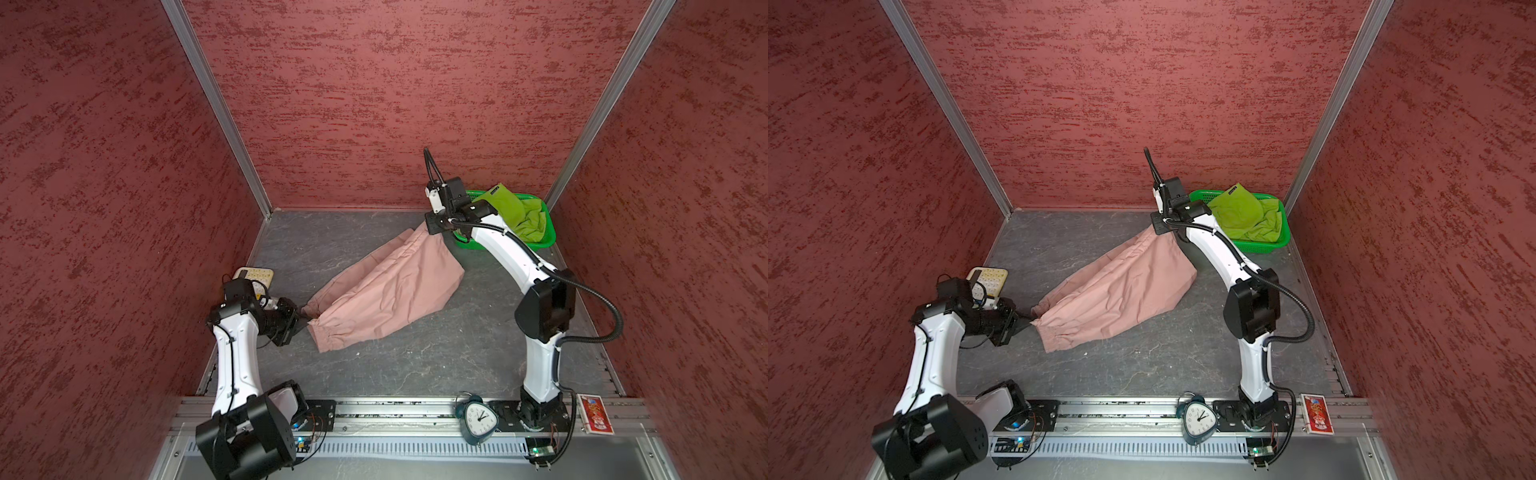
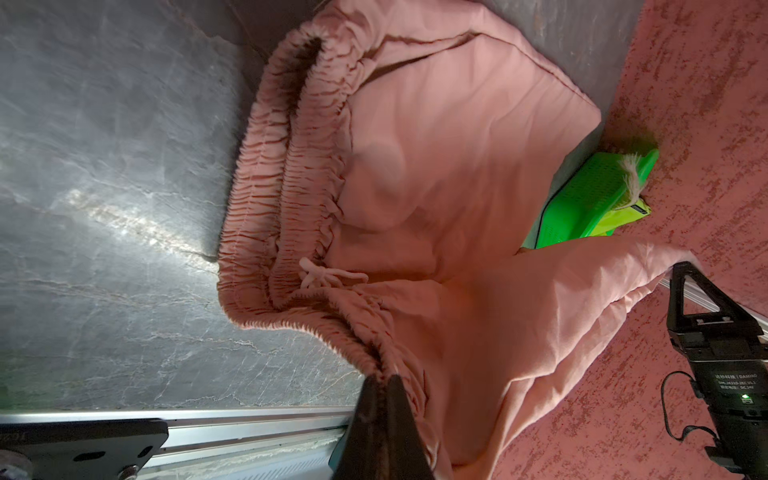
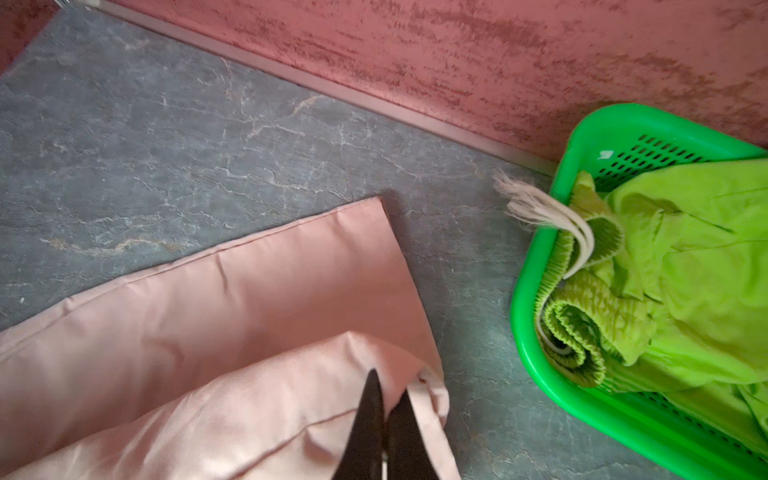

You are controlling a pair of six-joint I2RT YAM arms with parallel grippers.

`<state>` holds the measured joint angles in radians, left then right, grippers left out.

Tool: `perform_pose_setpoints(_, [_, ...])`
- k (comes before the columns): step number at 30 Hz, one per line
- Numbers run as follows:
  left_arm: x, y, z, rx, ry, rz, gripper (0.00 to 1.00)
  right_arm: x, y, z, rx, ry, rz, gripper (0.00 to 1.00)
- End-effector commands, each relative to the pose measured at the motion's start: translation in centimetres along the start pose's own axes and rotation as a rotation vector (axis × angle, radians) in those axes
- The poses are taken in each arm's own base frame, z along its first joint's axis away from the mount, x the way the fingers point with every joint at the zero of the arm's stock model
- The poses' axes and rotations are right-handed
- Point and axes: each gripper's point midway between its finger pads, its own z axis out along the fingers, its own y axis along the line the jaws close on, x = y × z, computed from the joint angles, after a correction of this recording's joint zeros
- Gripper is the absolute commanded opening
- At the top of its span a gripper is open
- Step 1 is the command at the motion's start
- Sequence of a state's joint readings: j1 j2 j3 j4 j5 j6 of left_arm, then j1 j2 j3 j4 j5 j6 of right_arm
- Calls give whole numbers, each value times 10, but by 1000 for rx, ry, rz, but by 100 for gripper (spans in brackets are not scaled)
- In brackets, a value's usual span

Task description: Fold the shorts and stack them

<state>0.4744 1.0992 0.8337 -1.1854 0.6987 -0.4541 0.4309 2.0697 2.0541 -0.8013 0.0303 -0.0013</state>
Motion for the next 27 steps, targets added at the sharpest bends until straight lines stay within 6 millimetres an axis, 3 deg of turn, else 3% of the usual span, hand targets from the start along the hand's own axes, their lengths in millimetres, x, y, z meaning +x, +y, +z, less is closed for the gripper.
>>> perform_pose_setpoints(1, [-22,-8,0,6,-25,42,0,-2,1,13,-33,27,-32,0])
perform_pose_setpoints(6, [-41,-4,5,-27,-16,16,0,-7,4,45,-47,44,-35,0])
perform_pose_setpoints(10, [-55,10,6,-76,-20,-1,0,-12,6,68,-58,43,-33,0])
perform_pose_setpoints(12, [-62,17,10,-76,-13,-17,7,-12,7,78,-66,42,-32,3])
perform_pose_setpoints(13, [-66,21,13,-78,-9,-23,23,-12,7,83,-67,43,-30,14])
perform_pose_setpoints(15, [-74,23,17,-79,-8,-27,76,-10,5,92,-62,41,-22,42])
perform_pose_setpoints(16, [-78,22,17,-75,-12,-23,91,-9,3,96,-61,41,-14,48])
perform_pose_setpoints(17, [-83,19,15,-70,-20,-16,100,-9,3,98,-66,40,-6,52])
perform_pose_setpoints(20, [-98,6,-3,-69,-68,9,99,-19,5,93,-112,7,31,61])
perform_pose_setpoints(23, [-116,-9,-34,-100,-186,52,99,-30,10,79,-168,-28,48,64])
perform_pose_setpoints(27, [-120,-38,-67,-88,-309,134,99,-19,18,68,-228,-20,49,64])
